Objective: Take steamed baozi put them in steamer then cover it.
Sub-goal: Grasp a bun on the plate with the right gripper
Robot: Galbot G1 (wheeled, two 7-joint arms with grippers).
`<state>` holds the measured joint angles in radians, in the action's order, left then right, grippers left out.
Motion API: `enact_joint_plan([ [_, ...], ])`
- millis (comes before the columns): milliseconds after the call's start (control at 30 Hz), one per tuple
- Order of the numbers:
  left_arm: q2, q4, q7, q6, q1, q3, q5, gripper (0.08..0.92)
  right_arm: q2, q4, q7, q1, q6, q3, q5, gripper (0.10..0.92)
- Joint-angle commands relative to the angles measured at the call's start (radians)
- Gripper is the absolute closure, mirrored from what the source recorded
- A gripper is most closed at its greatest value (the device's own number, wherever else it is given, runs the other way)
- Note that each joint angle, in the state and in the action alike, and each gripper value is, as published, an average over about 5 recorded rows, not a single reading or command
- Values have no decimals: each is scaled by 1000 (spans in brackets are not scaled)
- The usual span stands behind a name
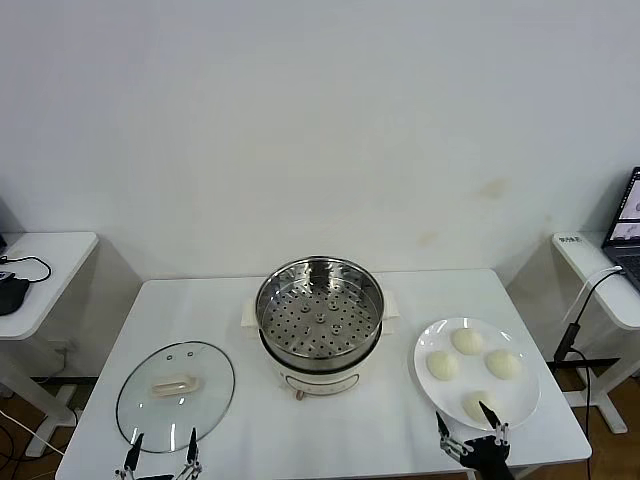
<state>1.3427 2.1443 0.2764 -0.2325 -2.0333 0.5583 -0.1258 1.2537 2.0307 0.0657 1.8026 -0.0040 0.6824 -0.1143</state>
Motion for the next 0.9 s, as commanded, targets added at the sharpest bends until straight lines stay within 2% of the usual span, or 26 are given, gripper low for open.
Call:
enact_joint_plan([
  [33,-4,28,13,91,18,15,-4,177,-5,4,-14,-12,3,5,31,203],
  [200,-18,66,14,185,54,35,5,177,-83,-12,-13,-82,-26,56,156,203],
  [300,-25,79,-17,231,73,44,41,177,-169,-28,26,-134,-68,96,220,202],
  [567,-18,71,-104,248,99,51,137,177,-424,-98,299,-269,-204,152,329,202],
  [900,-11,75,-136,253,114,38,204,177,-750,-244,610,-525,-240,12,406,203],
])
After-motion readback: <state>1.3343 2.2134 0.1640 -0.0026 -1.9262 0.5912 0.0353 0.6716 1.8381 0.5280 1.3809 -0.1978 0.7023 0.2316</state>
